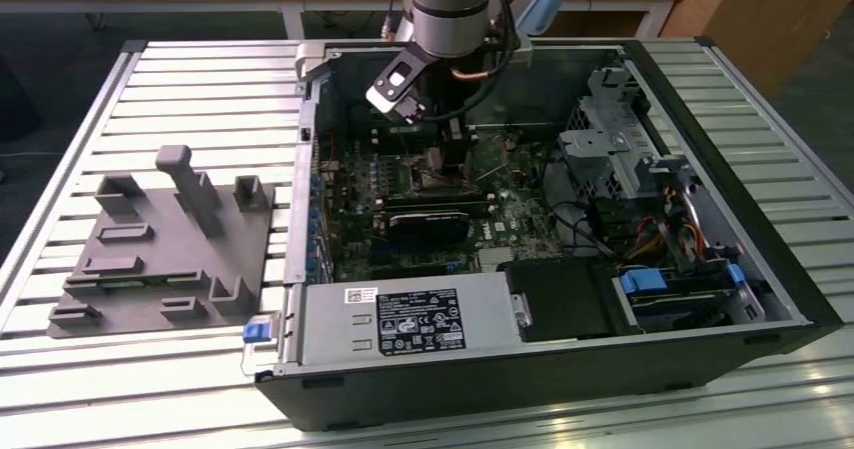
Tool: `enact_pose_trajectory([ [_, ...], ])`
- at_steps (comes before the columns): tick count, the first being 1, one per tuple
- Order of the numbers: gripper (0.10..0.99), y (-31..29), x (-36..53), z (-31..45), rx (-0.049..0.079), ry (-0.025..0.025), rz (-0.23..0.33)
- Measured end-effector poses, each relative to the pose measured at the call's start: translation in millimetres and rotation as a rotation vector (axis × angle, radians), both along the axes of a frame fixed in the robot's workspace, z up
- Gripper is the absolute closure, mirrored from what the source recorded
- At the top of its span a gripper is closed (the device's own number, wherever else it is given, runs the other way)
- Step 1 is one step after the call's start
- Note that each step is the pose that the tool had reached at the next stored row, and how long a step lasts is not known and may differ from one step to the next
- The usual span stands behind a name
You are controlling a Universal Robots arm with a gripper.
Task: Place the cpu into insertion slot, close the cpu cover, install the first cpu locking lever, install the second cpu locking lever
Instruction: 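Place the cpu into insertion slot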
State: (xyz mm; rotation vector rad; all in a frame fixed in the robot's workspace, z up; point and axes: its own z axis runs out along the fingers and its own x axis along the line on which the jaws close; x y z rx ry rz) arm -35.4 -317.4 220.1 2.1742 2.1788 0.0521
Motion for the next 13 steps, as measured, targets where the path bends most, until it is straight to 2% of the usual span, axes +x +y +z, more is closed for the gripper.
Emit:
enact_pose_trajectory([
  [13,0.549,0.4,-3.5,-11.8,0.000,-0.0011,0.000],
])
